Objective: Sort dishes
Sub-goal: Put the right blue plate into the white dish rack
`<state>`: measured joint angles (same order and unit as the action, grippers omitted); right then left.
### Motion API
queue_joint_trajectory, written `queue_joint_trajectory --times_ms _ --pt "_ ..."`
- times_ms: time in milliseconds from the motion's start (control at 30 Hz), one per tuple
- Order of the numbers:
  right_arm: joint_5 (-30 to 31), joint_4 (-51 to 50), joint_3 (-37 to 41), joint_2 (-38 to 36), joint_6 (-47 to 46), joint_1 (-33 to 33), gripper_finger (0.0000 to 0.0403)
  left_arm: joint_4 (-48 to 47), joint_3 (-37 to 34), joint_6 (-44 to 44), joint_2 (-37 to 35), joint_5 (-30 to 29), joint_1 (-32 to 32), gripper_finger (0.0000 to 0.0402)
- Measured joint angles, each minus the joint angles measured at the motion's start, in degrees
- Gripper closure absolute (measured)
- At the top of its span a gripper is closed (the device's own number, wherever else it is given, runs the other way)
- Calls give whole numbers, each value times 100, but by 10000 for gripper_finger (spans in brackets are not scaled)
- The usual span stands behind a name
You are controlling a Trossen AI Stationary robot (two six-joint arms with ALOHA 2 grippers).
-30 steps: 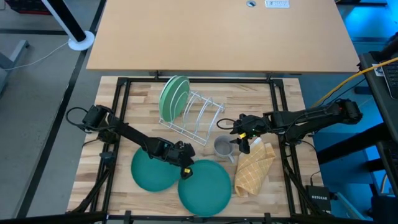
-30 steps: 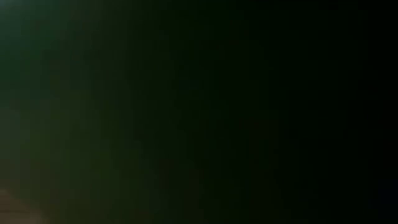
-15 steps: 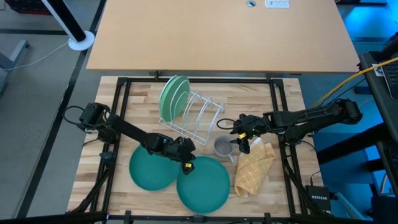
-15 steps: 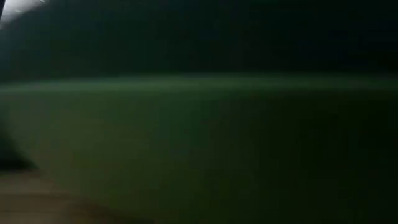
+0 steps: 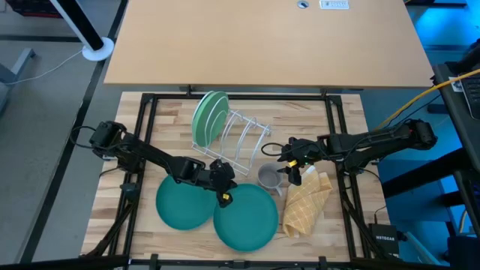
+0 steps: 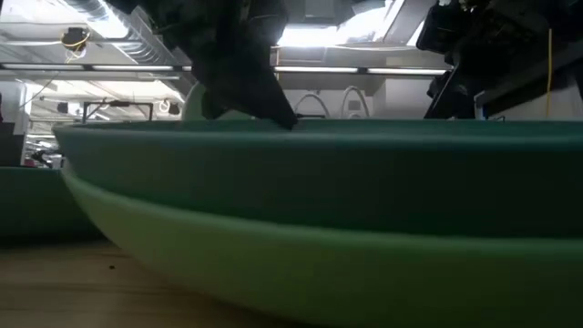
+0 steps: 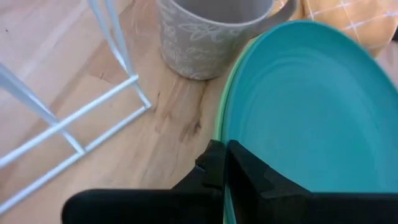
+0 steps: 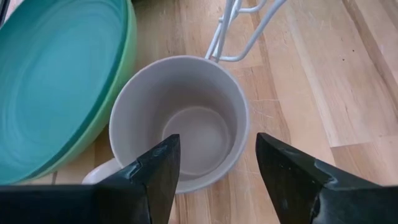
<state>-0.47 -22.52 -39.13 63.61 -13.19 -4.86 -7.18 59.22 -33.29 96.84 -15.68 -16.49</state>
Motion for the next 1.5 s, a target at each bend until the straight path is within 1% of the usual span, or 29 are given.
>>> queue_joint_trajectory --times_ms 67,167,267,400,700,1033,1300,1500 --pt "0 2 0 0 0 0 188 -113 0 139 0 0 0 401" --pt "0 0 0 0 0 0 188 -562 5 194 0 -11 -34 401" --pt "0 -1 0 0 0 0 188 -1130 3 53 2 -18 -100 401" --pt "0 0 0 0 0 0 188 -1468 3 -251 2 2 -200 401" --pt "0 2 0 0 0 0 188 -1489 3 -560 2 -141 -228 401" --pt "0 4 0 0 0 0 188 -1466 3 -596 4 -106 -227 378" --pt "0 4 0 0 -2 0 188 -1469 3 -743 10 -84 -227 350" --pt "0 4 0 0 0 0 188 -1486 3 -949 13 -81 -227 314"
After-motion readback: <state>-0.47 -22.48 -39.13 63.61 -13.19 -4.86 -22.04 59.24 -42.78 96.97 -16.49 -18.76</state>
